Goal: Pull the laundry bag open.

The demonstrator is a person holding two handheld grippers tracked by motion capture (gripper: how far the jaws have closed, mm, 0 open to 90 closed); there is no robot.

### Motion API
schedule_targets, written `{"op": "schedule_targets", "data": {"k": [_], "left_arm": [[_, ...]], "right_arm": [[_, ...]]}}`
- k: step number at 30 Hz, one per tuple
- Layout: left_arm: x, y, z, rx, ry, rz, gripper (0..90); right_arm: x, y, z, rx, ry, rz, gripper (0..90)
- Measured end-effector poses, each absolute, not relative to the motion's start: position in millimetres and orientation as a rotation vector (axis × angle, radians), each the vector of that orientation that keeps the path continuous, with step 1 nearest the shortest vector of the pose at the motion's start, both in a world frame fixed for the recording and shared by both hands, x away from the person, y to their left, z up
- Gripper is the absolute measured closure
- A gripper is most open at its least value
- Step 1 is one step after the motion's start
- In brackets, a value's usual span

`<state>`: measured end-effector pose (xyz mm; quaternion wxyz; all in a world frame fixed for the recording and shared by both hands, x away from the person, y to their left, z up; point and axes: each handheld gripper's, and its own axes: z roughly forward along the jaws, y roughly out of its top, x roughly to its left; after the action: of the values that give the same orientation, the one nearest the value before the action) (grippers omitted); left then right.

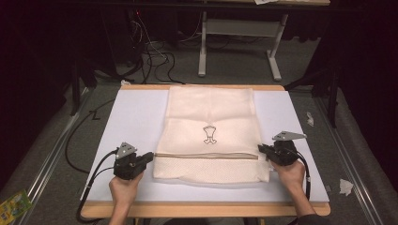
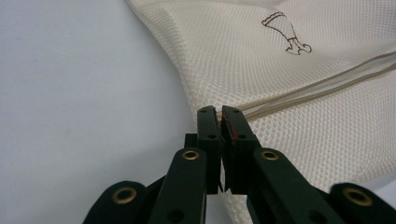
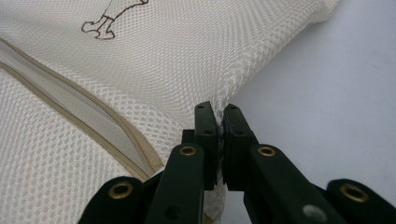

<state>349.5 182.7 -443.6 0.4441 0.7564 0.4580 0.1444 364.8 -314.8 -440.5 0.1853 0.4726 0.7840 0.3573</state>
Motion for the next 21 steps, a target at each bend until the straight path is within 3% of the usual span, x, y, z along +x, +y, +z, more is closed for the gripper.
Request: {"op": "schedule_targets", "data": {"k": [21], "left_arm": [[346.3, 173.9, -457.1, 1.931, 1.138, 0.341, 86.3]], "right_arm": [[365.7, -318.1, -457.2, 1.389, 2.216, 0.981, 84.2]]}}
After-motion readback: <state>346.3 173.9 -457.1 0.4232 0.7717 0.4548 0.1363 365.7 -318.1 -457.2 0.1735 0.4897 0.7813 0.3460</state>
